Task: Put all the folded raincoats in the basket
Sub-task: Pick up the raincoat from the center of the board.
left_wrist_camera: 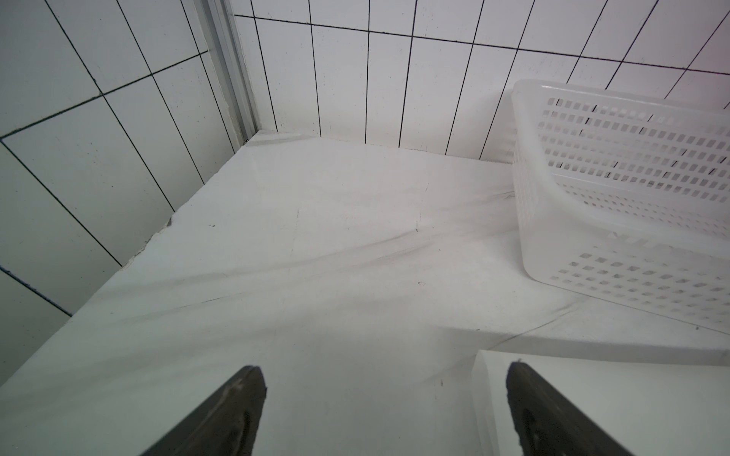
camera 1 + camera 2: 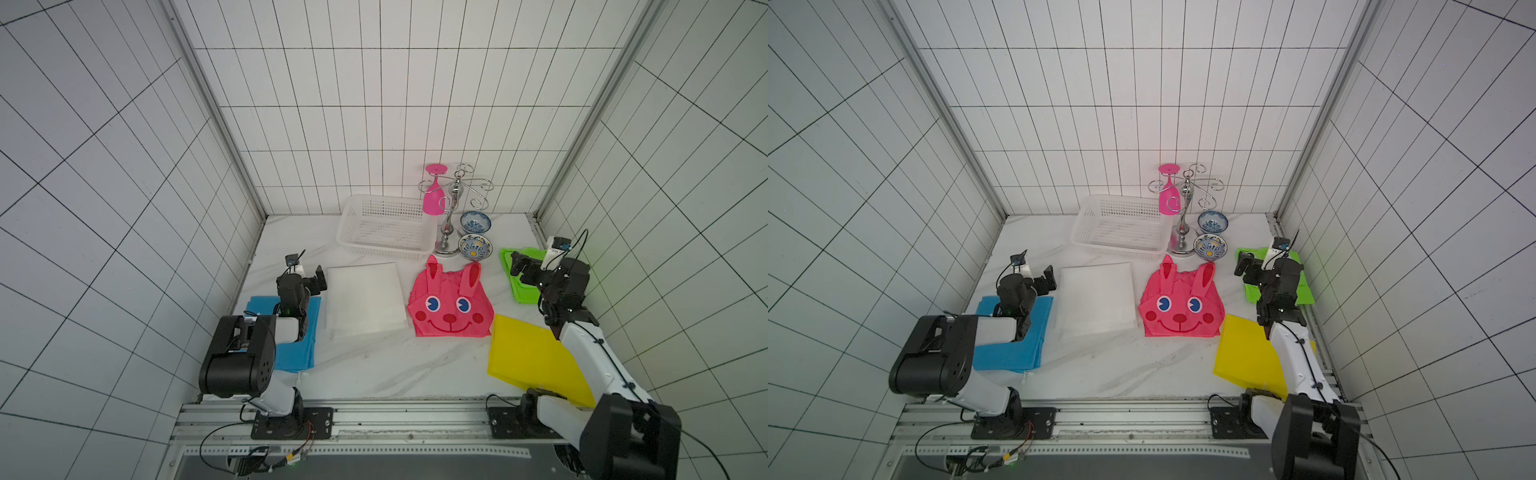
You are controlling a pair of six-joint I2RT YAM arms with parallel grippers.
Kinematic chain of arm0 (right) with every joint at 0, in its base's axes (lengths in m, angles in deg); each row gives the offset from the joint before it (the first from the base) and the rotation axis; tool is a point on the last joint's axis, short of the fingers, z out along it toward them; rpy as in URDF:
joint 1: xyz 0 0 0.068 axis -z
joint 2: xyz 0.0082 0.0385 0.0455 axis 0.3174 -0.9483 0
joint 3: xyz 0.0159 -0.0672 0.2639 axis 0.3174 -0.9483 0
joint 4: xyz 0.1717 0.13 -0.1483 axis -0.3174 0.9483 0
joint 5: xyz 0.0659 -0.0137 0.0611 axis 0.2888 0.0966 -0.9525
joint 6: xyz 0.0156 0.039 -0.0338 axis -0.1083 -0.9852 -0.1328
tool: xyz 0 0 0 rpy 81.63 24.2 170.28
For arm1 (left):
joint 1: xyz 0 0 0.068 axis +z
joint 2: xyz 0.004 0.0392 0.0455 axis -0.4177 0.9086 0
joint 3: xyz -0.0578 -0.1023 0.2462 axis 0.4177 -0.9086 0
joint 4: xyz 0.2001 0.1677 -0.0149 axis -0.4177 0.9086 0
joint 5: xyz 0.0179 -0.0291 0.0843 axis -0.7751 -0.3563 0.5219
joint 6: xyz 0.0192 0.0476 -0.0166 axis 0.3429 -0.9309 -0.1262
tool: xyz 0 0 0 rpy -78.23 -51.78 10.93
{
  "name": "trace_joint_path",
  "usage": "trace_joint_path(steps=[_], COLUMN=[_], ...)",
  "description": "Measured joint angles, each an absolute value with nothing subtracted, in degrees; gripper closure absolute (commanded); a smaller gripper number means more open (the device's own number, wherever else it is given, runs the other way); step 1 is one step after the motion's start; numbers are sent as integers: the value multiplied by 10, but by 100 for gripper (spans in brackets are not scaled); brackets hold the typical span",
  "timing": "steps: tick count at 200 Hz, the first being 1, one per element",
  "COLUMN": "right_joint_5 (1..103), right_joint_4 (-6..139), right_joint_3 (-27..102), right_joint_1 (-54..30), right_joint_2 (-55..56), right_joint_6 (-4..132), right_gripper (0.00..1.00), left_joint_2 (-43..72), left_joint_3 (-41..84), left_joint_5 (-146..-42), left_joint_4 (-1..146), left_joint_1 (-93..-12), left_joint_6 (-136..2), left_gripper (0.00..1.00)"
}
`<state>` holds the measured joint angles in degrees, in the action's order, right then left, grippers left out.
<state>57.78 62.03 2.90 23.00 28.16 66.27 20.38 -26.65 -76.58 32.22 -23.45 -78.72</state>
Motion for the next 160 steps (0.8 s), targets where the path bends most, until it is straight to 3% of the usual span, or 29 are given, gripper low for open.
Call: trace_joint_path(steps=[21, 31, 47, 66, 108, 146, 160], right_joint_5=[627, 615, 585, 523, 453, 452, 451], right_joint_4=[755, 813, 893, 950, 973, 922, 910], right_joint_3=[85, 93, 97, 97, 133, 139, 148], right_joint_1=[237, 244, 245, 214, -1, -158, -188], right_joint_2=[309, 317, 318, 314, 262, 176, 126], right_joint_6=[573, 555, 533, 515, 468, 417, 408], right_gripper=[1, 1, 8, 13, 16, 21, 22], left_joint_2=[204, 201, 173, 107, 30, -1, 7], left_joint_3=[-267, -267, -266, -225, -51, -32, -37], left_joint_5=[-763, -763, -772, -792, -920, -1059, -1089], left_joint_4=[322, 322, 350, 482, 799, 1013, 1068], left_joint_1=[-235, -235, -230, -220, -213, -213, -213], left_joint_6=[-787, -787, -786, -785, -827, -888, -909], left_gripper=[2, 2, 2, 2, 2, 3, 9])
